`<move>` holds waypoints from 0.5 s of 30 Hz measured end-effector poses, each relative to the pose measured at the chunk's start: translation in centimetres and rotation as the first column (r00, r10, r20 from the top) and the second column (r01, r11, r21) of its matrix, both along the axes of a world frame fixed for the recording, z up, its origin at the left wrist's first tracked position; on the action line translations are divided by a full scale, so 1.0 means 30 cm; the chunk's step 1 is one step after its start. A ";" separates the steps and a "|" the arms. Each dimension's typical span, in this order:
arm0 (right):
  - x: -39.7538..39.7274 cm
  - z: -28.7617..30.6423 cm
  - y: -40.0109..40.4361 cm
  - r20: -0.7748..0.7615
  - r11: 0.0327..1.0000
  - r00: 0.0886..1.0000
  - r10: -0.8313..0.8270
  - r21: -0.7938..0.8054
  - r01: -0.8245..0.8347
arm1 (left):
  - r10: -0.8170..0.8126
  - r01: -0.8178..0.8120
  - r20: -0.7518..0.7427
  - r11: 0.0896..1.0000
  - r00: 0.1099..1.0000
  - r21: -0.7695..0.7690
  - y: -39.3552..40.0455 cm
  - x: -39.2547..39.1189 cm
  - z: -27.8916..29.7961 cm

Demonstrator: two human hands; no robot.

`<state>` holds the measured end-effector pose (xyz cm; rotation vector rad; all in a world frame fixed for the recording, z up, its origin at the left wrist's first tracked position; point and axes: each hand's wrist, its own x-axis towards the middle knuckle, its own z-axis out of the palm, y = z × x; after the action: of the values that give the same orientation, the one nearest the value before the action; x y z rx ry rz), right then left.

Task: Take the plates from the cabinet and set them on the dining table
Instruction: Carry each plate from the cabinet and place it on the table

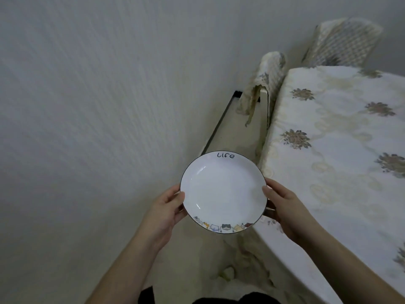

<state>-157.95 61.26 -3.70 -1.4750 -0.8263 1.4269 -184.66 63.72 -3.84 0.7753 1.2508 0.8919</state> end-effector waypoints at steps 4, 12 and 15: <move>0.065 -0.015 0.087 -0.030 0.991 0.990 -0.137 -0.010 0.136 | -0.116 0.115 -0.049 0.993 0.992 -0.008 0.194 0.095 0.010; 0.214 0.006 0.192 -0.016 0.950 0.950 -0.312 0.002 0.312 | -0.334 0.331 -0.077 0.942 0.939 -0.046 0.503 0.316 0.004; 0.270 0.010 0.198 -0.025 0.920 0.920 -0.391 -0.002 0.391 | -0.437 0.433 -0.068 0.899 0.897 -0.065 0.585 0.410 -0.004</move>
<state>-149.84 67.19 -3.41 -1.5153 -0.4799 1.1375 -172.37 81.28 -3.95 1.0116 1.1018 0.4657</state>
